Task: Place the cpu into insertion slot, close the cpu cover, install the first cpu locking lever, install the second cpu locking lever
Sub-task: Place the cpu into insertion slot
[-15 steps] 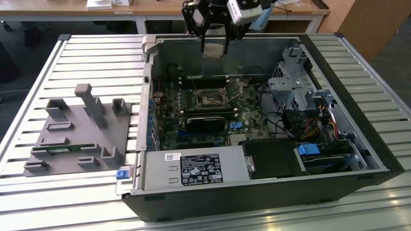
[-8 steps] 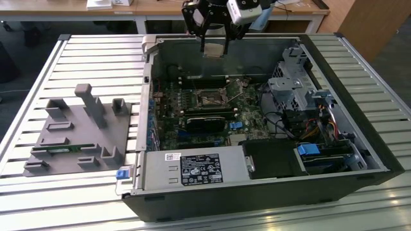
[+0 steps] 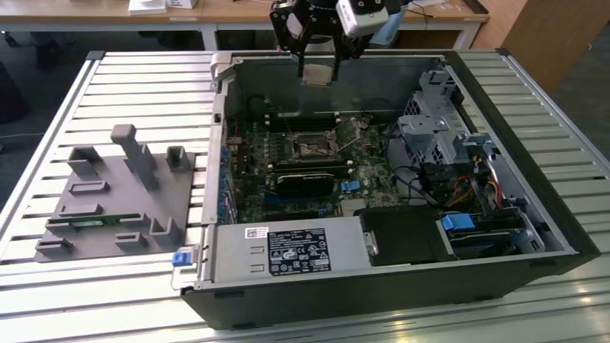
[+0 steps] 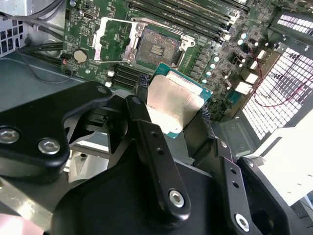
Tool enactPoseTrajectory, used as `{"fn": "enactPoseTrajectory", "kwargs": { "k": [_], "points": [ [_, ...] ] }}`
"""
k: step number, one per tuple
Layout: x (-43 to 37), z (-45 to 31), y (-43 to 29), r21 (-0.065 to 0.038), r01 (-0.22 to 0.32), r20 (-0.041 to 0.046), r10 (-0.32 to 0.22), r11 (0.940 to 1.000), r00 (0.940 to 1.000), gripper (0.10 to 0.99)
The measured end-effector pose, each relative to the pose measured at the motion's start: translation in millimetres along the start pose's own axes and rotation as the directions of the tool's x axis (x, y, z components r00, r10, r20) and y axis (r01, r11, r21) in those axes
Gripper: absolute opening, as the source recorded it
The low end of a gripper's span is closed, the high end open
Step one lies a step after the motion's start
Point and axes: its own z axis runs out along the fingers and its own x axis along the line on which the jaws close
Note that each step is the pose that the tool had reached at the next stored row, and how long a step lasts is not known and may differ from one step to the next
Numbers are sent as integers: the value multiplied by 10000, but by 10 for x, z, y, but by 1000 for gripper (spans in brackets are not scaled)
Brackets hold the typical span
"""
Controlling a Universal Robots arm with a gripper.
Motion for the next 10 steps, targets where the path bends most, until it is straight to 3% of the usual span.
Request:
{"fn": "enactPoseTrajectory", "kwargs": {
  "k": [10],
  "points": [
    [0,0,0,-3,-141,13,141,9999,9999,541]
  ]
}}
